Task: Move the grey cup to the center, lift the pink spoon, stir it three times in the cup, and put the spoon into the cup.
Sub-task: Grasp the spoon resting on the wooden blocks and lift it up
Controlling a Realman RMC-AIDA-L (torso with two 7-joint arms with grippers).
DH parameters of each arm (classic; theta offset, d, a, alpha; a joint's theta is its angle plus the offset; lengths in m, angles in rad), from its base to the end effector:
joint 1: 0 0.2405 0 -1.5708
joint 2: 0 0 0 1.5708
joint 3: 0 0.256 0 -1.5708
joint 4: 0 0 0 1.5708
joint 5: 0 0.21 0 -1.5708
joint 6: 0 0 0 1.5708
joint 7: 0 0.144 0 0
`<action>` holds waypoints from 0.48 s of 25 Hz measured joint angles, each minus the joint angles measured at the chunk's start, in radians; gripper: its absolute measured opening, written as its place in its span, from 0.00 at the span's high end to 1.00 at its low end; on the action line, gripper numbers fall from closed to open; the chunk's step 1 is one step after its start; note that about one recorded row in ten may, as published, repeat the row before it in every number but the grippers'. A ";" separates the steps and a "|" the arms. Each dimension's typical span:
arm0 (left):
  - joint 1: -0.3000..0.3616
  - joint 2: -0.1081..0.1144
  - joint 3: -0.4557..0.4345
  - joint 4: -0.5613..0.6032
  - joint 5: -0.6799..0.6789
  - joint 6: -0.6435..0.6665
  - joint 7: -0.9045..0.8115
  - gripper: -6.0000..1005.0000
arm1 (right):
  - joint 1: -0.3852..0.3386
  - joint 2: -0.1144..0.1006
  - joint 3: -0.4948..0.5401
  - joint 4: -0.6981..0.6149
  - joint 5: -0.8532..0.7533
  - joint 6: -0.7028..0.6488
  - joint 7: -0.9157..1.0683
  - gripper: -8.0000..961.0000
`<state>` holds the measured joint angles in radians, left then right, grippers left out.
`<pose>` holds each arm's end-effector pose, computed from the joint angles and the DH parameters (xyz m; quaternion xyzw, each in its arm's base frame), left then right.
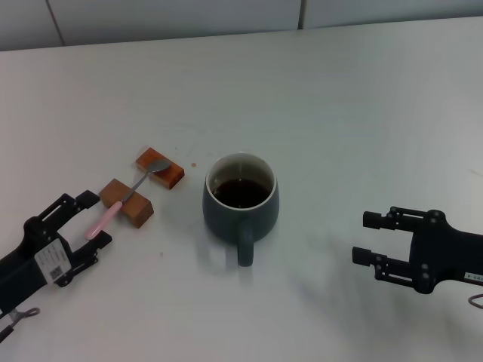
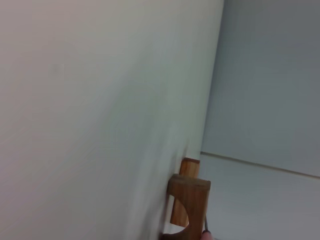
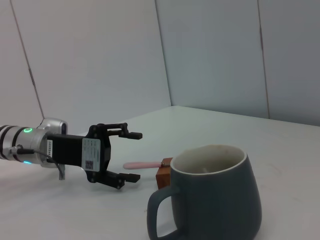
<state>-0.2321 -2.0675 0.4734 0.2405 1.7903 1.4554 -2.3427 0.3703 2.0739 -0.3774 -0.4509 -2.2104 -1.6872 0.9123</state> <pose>-0.3629 0.2246 -0.0273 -0.4100 -0.7979 -0.4412 0.0262 0.3260 0.2439 -0.0158 -0.9345 0.1742 0.2657 0.1606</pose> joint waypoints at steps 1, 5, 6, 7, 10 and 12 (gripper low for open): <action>-0.004 0.000 0.000 -0.006 -0.001 -0.002 0.004 0.19 | 0.000 0.000 0.000 0.000 0.000 0.000 0.000 0.35; -0.016 0.000 -0.003 -0.022 -0.003 -0.012 0.019 0.19 | 0.000 0.000 0.000 0.000 0.000 0.000 0.000 0.35; -0.018 0.001 -0.005 -0.026 -0.003 -0.014 0.023 0.19 | 0.001 0.000 0.000 0.000 0.000 0.000 0.000 0.35; -0.019 0.001 -0.006 -0.032 -0.003 -0.019 0.026 0.19 | 0.002 0.000 0.000 0.000 0.000 0.000 0.000 0.35; -0.021 0.001 -0.008 -0.037 -0.005 -0.026 0.031 0.19 | 0.002 0.000 0.000 0.000 0.000 0.000 0.000 0.35; -0.023 0.001 -0.009 -0.039 -0.005 -0.030 0.036 0.19 | 0.002 0.000 0.000 0.000 0.000 0.000 0.000 0.35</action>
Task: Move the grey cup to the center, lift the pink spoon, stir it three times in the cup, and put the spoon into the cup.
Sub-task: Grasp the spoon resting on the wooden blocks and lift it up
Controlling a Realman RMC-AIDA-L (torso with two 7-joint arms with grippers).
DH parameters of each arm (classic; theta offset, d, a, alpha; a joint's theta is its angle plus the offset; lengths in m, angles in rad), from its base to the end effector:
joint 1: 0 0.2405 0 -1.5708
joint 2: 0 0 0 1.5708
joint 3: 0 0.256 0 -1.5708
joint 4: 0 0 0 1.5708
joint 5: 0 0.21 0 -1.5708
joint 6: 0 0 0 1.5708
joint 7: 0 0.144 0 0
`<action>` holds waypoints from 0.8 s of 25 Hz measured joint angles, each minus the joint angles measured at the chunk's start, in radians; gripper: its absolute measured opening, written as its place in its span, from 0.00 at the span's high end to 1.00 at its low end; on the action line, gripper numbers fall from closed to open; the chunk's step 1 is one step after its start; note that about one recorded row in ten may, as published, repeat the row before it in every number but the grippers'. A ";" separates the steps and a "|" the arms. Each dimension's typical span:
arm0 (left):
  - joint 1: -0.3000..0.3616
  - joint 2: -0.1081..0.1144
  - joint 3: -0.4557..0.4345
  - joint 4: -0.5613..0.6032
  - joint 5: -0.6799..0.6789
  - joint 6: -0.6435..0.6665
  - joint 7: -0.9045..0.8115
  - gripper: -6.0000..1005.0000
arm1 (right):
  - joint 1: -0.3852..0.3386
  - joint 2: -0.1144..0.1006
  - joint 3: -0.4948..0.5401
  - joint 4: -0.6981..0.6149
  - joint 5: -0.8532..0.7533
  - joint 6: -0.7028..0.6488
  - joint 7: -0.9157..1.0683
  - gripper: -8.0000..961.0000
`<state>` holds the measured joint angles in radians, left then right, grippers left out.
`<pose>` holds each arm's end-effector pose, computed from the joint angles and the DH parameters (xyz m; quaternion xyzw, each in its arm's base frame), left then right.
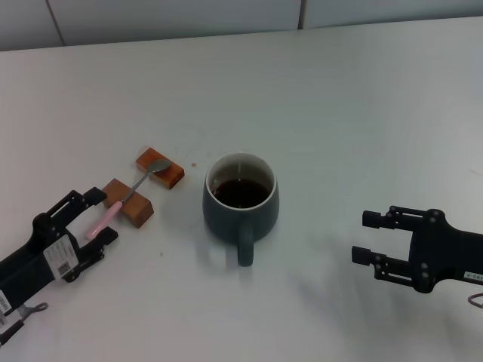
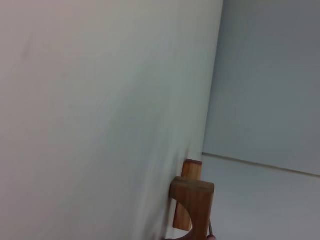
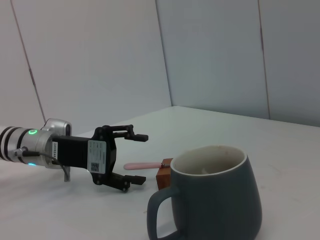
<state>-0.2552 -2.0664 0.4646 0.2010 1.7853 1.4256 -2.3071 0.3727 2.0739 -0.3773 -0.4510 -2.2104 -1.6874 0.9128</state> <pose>-0.3603 0.2302 -0.0337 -0.4125 -0.7962 -0.4415 0.0316 0.3254 0.2447 -0.0157 -0.9346 0.1733 0.2660 0.1602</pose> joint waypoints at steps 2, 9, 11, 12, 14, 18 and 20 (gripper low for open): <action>-0.004 0.000 0.000 -0.006 0.000 -0.003 0.007 0.19 | 0.000 0.000 0.000 0.000 0.000 0.000 0.000 0.35; -0.009 0.000 0.002 -0.009 0.000 -0.019 0.009 0.26 | 0.000 0.000 0.000 0.000 0.000 0.000 0.000 0.35; -0.011 -0.001 0.004 -0.010 0.000 -0.021 0.010 0.33 | 0.000 0.000 0.000 0.000 0.000 0.000 0.000 0.35; -0.012 -0.001 0.004 -0.010 0.000 -0.023 0.010 0.36 | 0.000 0.000 0.000 0.000 0.000 0.000 0.000 0.35; -0.015 0.000 0.005 -0.015 0.003 -0.030 0.011 0.40 | 0.000 0.000 0.000 0.000 0.000 0.000 0.000 0.35; -0.020 0.000 0.003 -0.020 0.003 -0.040 0.020 0.42 | 0.000 0.000 0.000 0.001 0.000 0.007 0.000 0.35; -0.022 0.000 0.002 -0.020 0.001 -0.041 0.022 0.43 | 0.002 0.000 0.000 0.003 0.000 0.012 -0.001 0.35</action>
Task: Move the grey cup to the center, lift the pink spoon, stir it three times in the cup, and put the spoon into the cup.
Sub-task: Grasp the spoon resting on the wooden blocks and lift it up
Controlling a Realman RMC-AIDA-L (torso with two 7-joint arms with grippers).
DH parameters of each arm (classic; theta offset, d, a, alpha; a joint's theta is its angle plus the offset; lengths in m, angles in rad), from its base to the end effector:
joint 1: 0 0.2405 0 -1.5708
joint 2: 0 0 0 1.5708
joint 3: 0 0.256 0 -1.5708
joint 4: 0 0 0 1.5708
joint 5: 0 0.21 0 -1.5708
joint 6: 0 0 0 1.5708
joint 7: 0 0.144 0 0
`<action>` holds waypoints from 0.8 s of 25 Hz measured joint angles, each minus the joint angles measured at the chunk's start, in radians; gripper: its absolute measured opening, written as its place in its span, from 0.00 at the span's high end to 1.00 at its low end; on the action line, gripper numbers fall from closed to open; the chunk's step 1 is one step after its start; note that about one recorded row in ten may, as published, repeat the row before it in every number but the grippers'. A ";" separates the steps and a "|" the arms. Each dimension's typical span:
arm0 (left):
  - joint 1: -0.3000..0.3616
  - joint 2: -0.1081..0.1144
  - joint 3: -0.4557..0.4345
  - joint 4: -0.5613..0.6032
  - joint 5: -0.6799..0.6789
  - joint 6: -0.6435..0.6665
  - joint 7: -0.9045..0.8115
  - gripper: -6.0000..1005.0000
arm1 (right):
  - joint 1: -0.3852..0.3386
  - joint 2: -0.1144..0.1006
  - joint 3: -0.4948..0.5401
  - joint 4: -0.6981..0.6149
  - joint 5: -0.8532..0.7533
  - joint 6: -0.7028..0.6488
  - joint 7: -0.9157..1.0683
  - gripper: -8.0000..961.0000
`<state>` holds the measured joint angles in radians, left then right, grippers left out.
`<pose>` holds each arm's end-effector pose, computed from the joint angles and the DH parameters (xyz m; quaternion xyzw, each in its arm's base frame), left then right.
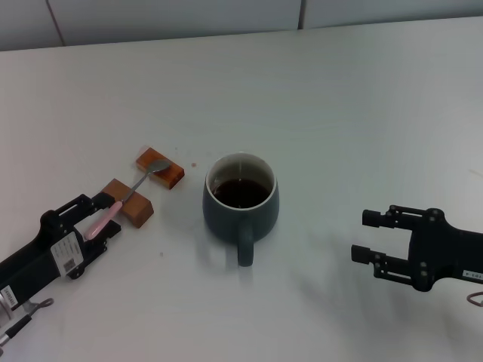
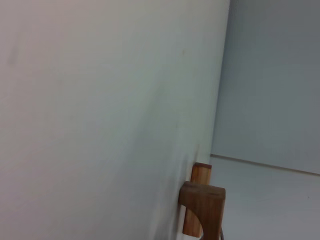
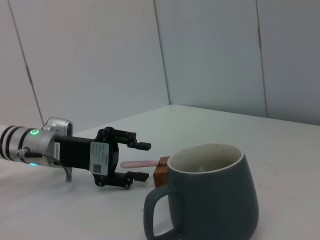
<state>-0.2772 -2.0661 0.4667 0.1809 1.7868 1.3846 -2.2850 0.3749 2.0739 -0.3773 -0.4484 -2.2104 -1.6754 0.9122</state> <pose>-0.3597 0.2366 -0.0391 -0.4179 -0.7975 -0.4332 0.0418 0.3261 0.2461 -0.0165 -0.9348 0.1745 0.2627 0.1631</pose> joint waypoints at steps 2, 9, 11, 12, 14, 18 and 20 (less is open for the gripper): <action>-0.003 0.000 0.000 0.000 -0.001 -0.001 0.001 0.43 | 0.002 0.000 0.000 0.001 0.000 0.001 0.000 0.35; -0.005 0.000 -0.001 -0.004 0.002 -0.015 0.001 0.48 | 0.005 0.000 0.000 0.001 0.000 0.001 0.000 0.35; -0.005 0.000 -0.002 -0.009 0.003 -0.022 0.001 0.53 | 0.006 0.000 0.000 0.003 0.000 0.002 -0.002 0.35; -0.005 0.000 -0.002 -0.010 0.002 -0.024 0.001 0.56 | 0.006 0.000 0.000 0.003 0.000 0.002 -0.002 0.35; -0.008 -0.001 -0.001 -0.010 0.002 -0.028 0.002 0.55 | 0.007 0.000 0.000 0.003 0.000 0.002 -0.003 0.35; -0.011 -0.001 0.000 -0.010 0.002 -0.031 0.002 0.55 | 0.009 0.000 0.000 0.002 0.000 0.004 -0.003 0.35; -0.012 -0.001 0.000 -0.011 0.001 -0.031 0.002 0.55 | 0.009 0.000 0.000 0.002 0.000 0.004 -0.003 0.35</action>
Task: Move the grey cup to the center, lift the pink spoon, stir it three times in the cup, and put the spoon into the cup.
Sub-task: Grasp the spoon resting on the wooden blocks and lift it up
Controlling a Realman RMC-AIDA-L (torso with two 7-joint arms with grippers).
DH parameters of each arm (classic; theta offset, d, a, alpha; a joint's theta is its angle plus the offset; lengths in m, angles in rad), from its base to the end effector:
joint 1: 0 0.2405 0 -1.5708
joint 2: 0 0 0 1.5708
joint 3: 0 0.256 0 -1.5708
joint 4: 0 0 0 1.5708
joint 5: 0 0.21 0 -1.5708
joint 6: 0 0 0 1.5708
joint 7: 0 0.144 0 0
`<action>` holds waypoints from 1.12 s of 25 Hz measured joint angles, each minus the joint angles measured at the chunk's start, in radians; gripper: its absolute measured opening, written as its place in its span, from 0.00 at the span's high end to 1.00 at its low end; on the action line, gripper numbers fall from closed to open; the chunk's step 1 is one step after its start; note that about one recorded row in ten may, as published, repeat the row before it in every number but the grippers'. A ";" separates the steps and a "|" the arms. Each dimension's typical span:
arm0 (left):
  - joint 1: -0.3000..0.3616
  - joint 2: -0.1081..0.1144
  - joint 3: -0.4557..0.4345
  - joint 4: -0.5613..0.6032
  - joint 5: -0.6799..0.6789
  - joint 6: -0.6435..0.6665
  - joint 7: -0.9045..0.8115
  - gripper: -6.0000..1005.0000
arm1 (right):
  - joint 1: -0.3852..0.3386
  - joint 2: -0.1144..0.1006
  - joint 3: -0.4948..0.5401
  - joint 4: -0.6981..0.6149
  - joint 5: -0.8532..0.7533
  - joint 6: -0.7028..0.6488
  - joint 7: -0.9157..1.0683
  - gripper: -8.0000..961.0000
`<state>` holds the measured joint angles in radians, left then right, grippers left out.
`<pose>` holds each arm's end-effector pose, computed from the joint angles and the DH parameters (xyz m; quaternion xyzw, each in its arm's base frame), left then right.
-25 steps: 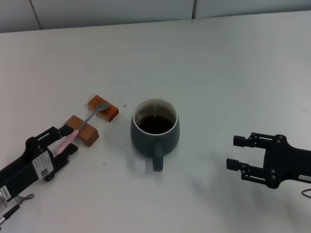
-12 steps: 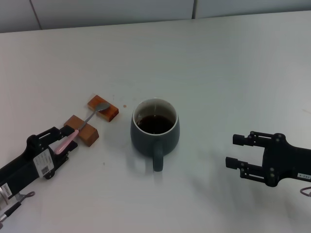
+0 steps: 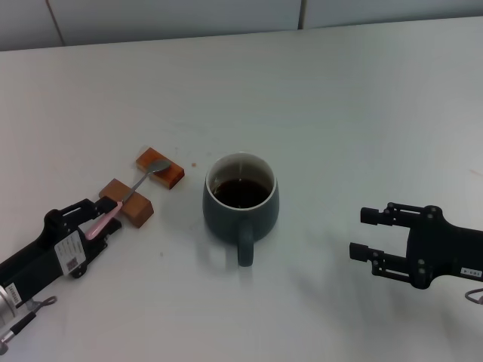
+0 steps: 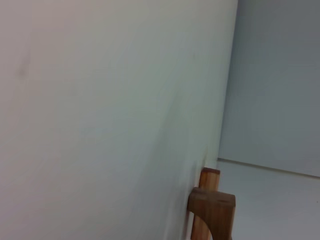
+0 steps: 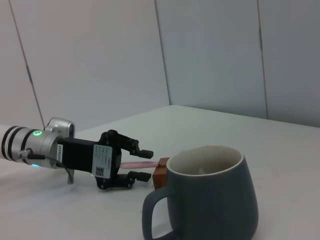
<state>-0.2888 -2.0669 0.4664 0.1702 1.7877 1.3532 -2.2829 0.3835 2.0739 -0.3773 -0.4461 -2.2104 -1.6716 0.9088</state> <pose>-0.3604 0.2402 -0.0425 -0.4150 -0.8015 -0.4278 0.0490 0.3243 0.2490 -0.0170 -0.9357 0.1702 0.2624 0.1630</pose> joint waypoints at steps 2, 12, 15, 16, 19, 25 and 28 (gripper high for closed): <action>-0.001 0.000 0.000 0.000 0.000 -0.001 0.000 0.56 | 0.000 0.000 0.000 0.000 0.000 0.000 0.000 0.35; -0.009 0.000 0.000 0.000 0.000 -0.015 0.000 0.67 | 0.005 0.000 0.000 0.002 0.000 0.010 -0.001 0.35; -0.009 0.000 0.001 -0.001 0.000 -0.015 0.000 0.68 | 0.006 0.001 -0.001 0.003 0.000 0.017 -0.001 0.35; -0.009 0.000 0.002 -0.002 0.000 -0.015 0.000 0.69 | 0.007 0.001 -0.001 0.003 0.000 0.020 -0.001 0.35; -0.007 0.000 0.002 -0.003 -0.001 -0.012 0.000 0.71 | 0.008 0.002 -0.001 0.004 0.000 0.025 -0.001 0.35; -0.002 0.001 0.002 -0.015 -0.003 -0.008 0.014 0.76 | 0.012 0.003 -0.002 0.006 -0.002 0.033 -0.001 0.35; -0.001 0.001 -0.002 -0.016 -0.002 -0.005 0.032 0.79 | 0.014 0.003 -0.002 0.006 -0.002 0.034 -0.001 0.35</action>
<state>-0.2901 -2.0660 0.4643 0.1547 1.7856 1.3486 -2.2513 0.3975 2.0770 -0.3789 -0.4400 -2.2127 -1.6381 0.9078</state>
